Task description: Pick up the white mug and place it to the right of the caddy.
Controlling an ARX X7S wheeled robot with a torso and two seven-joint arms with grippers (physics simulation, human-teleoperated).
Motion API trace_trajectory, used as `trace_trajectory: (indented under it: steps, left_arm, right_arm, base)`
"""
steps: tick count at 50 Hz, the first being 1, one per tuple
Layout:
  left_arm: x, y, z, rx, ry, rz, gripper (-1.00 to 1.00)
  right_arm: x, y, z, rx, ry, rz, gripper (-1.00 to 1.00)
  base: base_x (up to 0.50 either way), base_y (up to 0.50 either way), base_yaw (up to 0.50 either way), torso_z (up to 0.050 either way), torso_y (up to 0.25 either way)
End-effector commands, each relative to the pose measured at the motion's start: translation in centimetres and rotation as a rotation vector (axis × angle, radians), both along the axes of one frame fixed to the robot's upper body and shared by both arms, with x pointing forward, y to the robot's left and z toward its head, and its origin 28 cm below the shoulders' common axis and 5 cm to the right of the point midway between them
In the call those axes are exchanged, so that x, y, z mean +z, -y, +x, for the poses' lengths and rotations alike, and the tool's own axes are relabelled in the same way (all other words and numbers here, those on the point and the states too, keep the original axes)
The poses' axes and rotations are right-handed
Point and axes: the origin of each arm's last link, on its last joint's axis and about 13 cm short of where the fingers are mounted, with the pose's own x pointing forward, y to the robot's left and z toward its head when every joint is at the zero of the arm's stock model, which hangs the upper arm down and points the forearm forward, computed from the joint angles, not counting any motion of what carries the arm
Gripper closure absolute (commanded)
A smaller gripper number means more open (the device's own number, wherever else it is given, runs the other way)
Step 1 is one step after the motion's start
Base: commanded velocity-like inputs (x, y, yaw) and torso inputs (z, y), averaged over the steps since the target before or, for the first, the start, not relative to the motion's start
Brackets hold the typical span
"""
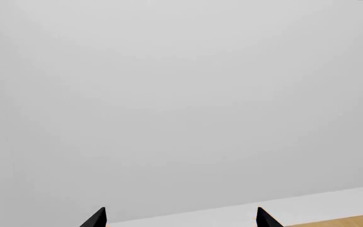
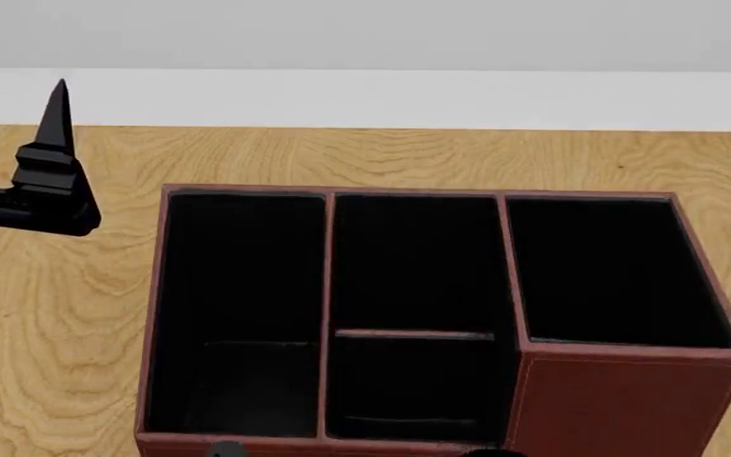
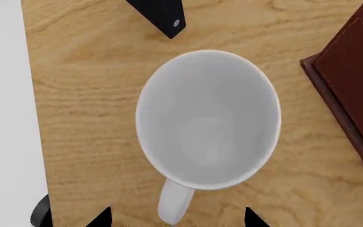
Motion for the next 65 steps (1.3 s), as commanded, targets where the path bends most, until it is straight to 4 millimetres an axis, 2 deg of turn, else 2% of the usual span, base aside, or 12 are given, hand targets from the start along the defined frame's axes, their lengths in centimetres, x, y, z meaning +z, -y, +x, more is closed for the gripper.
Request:
trace_trajectory:
  steps: [1,17,49,50,65]
  left_arm:
    - [0.0,0.0,-0.1,-0.002,0.003,-0.002,-1.00]
    - [0.0,-0.2,-0.4,-0.004,0.007,-0.007,-1.00]
    - [0.0,-0.3,-0.5,-0.005,0.012,-0.006,-1.00]
    - [0.0,-0.3,-0.5,-0.005,0.012,-0.006,-1.00]
    - [0.3,-0.5,-0.8,0.014,0.028,-0.011,-1.00]
  right_arm:
    - [-0.9,-0.3,-0.1,0.007,-0.026,-0.015,-1.00]
    - [-2.7,-0.8,0.3,0.009,-0.068,-0.037,-1.00]
    - [-4.7,-1.0,0.6,0.009,-0.134,-0.061,-1.00]
    - [-4.7,-1.0,0.6,0.008,-0.134,-0.061,1.00]
    - [-3.9,-0.9,0.5,0.010,-0.107,-0.058,1.00]
  base:
    - [0.00,0.00,0.00,0.000,0.000]
    - [0.00,0.00,0.00,0.000,0.000]
    - [0.00,0.00,0.00,0.000,0.000]
    - [0.00,0.00,0.00,0.000,0.000]
    - [0.00,0.00,0.00,0.000,0.000]
